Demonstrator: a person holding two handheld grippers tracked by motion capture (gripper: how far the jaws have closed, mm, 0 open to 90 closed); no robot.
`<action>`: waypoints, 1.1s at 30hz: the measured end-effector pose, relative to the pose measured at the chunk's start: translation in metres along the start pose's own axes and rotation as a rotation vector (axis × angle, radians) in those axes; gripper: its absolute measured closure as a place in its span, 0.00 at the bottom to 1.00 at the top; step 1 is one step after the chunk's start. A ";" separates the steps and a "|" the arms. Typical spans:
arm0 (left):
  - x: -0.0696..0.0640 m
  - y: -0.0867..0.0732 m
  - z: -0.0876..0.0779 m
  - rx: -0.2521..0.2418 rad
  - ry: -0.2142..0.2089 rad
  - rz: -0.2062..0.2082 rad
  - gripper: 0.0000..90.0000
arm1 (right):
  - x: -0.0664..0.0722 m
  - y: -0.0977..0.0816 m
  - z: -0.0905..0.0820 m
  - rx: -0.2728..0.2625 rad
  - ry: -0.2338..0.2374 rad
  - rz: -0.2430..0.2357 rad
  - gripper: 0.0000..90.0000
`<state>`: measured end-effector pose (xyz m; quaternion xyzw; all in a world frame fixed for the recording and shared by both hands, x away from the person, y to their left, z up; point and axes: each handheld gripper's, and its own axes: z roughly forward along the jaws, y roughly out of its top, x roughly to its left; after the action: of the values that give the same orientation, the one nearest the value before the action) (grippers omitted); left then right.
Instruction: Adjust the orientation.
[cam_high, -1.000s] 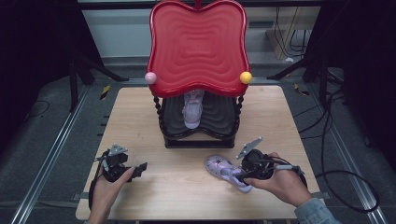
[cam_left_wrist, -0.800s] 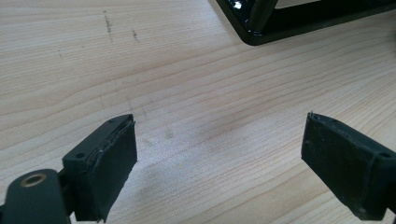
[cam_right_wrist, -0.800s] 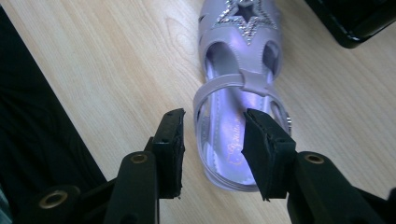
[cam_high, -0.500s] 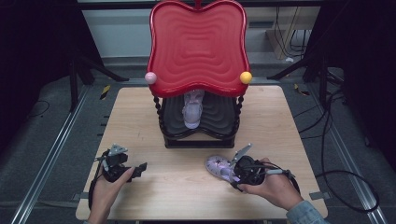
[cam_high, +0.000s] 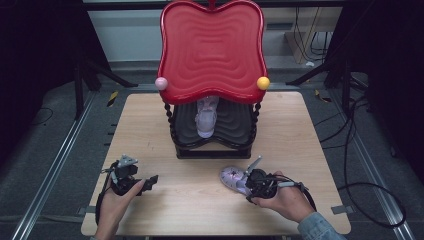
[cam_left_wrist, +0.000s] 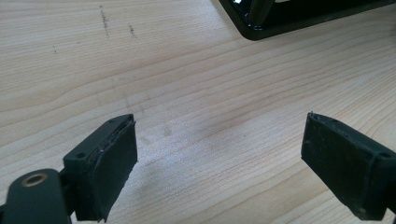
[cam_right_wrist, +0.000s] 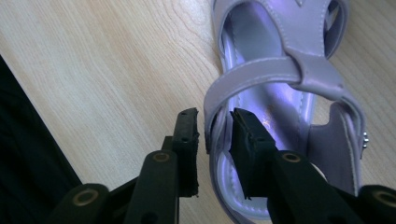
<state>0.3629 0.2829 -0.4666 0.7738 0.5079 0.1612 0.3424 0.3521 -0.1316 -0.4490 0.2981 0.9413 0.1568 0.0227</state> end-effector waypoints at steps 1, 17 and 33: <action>0.000 0.000 0.000 -0.001 0.000 0.000 0.11 | -0.001 -0.001 0.000 -0.002 0.004 0.001 0.83; -0.001 0.000 0.000 0.001 -0.002 0.008 0.11 | -0.001 -0.002 -0.002 -0.017 0.011 0.006 0.89; 0.000 0.001 0.000 0.000 0.002 0.006 0.11 | -0.005 -0.008 -0.014 -0.123 0.013 0.031 0.97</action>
<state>0.3629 0.2827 -0.4659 0.7751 0.5061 0.1631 0.3412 0.3498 -0.1445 -0.4381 0.3095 0.9253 0.2166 0.0326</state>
